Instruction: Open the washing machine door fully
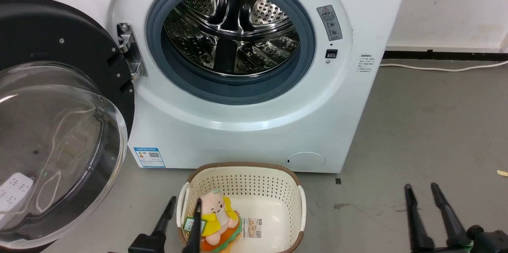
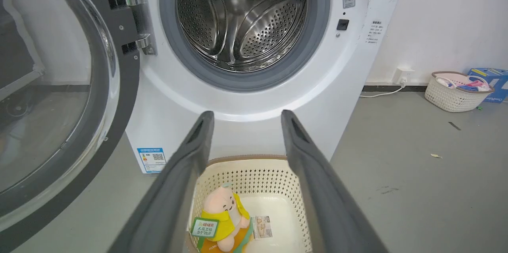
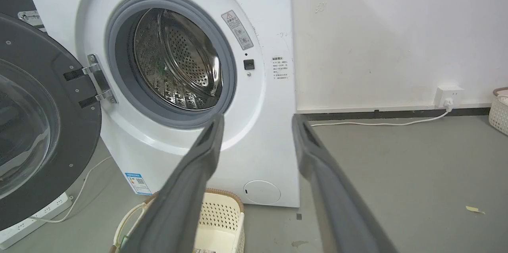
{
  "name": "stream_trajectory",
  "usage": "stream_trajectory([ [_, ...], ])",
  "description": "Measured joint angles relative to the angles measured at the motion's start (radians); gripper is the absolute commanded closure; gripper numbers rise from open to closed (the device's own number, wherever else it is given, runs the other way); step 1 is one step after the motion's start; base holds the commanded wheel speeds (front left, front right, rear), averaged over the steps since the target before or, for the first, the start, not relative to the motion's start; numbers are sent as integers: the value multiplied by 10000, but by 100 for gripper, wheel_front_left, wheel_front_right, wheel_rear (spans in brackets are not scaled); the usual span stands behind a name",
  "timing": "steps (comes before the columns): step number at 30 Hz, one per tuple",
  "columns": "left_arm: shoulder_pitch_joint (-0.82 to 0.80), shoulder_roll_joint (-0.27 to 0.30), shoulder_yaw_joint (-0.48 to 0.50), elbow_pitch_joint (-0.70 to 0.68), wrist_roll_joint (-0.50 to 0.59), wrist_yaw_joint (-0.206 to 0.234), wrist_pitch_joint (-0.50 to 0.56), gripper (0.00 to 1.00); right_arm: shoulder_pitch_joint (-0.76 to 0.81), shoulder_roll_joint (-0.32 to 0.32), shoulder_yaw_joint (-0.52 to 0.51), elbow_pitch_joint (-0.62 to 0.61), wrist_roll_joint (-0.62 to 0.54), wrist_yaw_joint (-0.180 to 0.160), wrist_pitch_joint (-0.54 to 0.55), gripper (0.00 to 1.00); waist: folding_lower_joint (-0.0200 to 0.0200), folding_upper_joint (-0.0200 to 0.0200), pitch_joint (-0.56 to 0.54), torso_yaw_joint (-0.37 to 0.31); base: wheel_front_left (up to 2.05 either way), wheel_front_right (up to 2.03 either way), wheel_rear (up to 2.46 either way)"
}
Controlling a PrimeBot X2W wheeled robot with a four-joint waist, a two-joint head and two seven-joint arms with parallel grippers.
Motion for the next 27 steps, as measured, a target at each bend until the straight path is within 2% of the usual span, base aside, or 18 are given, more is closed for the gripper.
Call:
stream_trajectory([
  [27,-76,-61,389,-132,265,-115,493,100,-188,0,44,56,-314,0,493,100,0,0,30,-64,0,0,0],
])
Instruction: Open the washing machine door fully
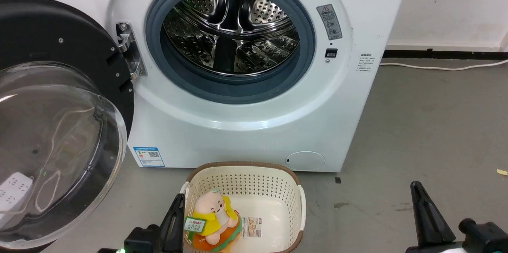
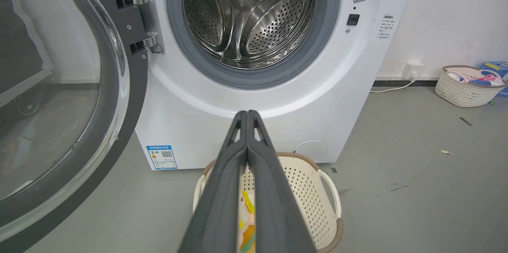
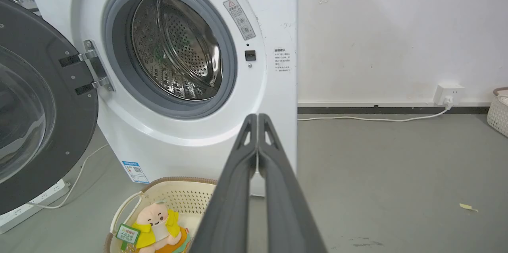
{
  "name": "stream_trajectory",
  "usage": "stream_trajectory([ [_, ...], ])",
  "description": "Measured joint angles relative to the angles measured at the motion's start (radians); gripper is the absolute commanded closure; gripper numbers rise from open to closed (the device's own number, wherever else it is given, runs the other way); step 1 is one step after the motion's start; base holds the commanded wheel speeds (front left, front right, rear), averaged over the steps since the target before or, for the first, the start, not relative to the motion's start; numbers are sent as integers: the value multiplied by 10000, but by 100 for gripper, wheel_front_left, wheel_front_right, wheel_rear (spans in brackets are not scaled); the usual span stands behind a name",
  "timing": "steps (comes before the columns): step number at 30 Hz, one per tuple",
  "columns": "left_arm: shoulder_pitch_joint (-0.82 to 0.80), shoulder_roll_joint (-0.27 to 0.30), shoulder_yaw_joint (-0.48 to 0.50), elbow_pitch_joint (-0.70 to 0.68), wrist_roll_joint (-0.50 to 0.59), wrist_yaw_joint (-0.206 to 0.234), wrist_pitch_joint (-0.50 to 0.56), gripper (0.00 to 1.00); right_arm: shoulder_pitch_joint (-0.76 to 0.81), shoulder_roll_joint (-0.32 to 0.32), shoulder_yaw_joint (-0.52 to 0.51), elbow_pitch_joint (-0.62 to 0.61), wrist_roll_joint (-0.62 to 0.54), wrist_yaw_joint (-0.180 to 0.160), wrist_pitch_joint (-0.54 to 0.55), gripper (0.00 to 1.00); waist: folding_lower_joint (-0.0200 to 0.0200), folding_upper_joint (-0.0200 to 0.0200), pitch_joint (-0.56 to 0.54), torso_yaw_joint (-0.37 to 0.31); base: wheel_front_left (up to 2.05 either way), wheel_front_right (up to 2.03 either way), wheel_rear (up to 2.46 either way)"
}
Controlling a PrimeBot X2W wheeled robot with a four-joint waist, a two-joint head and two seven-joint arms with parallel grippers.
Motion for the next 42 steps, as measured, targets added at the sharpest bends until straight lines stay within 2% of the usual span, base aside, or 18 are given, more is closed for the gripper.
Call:
stream_trajectory([
  [42,-291,-226,692,-307,527,-180,823,100,-471,0,94,142,-665,0,836,100,0,0,49,-103,0,0,0],
])
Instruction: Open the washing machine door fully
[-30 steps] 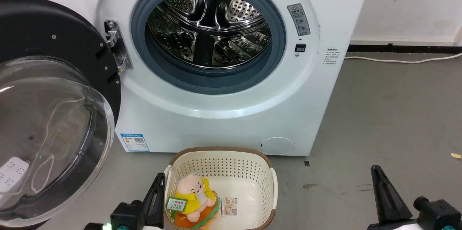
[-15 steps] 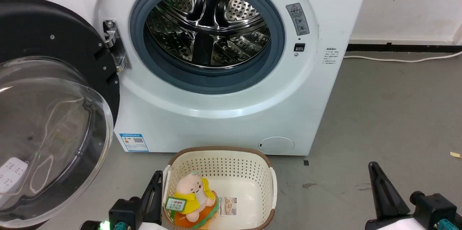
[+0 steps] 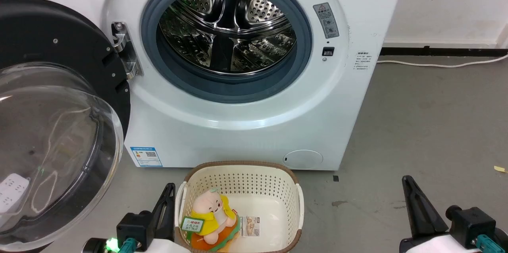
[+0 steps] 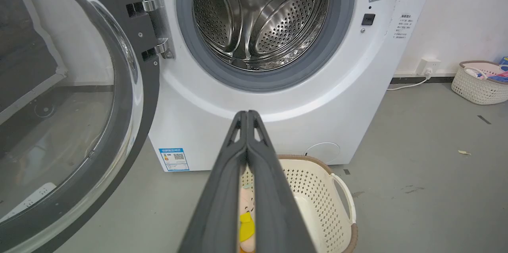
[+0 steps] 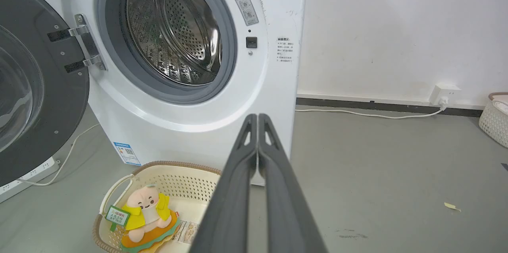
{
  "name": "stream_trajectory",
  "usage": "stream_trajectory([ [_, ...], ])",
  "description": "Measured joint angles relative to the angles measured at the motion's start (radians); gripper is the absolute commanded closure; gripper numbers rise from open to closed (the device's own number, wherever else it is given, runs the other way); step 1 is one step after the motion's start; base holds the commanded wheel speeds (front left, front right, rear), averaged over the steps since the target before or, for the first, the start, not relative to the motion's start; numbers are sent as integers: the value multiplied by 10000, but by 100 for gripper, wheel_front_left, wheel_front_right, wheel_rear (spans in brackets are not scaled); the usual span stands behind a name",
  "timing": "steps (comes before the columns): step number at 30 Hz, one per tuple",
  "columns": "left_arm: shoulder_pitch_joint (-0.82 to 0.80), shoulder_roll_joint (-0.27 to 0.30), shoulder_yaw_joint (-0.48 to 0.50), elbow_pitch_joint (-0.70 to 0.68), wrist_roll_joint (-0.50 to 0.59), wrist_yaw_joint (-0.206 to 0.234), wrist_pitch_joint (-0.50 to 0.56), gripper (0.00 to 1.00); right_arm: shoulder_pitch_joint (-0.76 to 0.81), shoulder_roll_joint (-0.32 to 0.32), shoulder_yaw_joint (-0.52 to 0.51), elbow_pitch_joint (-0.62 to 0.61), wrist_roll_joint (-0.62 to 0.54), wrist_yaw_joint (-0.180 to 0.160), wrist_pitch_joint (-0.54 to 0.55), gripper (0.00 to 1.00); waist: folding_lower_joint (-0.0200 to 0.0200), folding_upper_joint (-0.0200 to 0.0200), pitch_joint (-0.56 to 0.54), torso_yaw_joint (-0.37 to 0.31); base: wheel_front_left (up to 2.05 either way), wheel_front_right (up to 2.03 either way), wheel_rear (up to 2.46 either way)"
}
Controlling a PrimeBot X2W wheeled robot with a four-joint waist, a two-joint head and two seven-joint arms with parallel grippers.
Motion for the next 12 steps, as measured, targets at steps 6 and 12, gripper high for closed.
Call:
stream_trajectory([
  [6,-47,-25,142,-71,94,-13,151,100,-105,0,13,38,-94,0,150,100,0,0,9,-18,0,0,0],
  [12,-55,-35,226,-119,171,-58,261,100,-198,0,25,65,-174,0,245,100,0,0,14,-30,0,0,0],
])
